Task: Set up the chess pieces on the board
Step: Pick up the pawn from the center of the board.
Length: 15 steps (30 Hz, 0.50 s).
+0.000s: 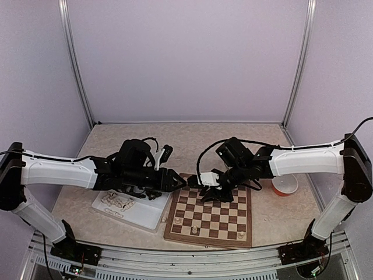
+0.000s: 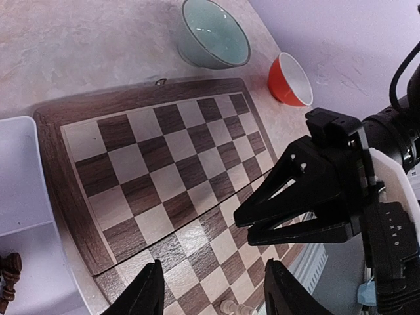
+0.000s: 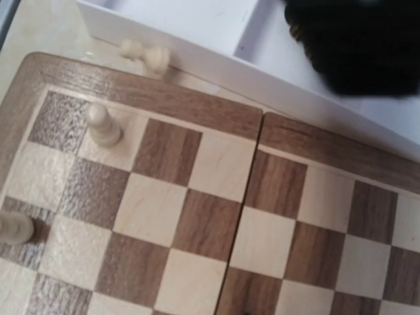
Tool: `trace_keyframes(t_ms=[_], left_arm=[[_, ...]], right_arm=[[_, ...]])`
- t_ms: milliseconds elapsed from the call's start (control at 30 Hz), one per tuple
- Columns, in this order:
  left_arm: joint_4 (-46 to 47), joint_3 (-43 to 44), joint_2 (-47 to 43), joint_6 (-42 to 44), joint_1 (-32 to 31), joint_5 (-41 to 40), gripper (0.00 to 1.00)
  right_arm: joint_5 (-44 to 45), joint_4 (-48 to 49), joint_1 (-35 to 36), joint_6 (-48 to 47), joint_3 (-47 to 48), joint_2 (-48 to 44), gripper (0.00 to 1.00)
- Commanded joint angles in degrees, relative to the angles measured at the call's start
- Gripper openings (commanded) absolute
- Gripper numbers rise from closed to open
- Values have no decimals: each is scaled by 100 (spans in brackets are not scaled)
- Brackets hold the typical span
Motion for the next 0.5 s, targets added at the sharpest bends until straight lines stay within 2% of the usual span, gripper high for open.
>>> trace_keyframes(t_ms=[0, 100, 200, 333, 467], left_arm=[[329, 154, 23, -132, 22, 195, 52], [-135, 255, -109, 11, 19, -101, 52], [-1508, 678, -212, 287, -87, -773, 51], [-2862, 1024, -333, 540, -576, -1497, 46], [-3632, 1075, -415, 241, -999, -1924, 40]], right_arm=[[24, -30, -42, 3, 29, -123, 22], [40, -8, -51, 38, 6, -140, 23], [79, -40, -57, 70, 38, -166, 25], [-11, -88, -135, 81, 78, -162, 26], [-244, -330, -139, -75, 273, -13, 27]])
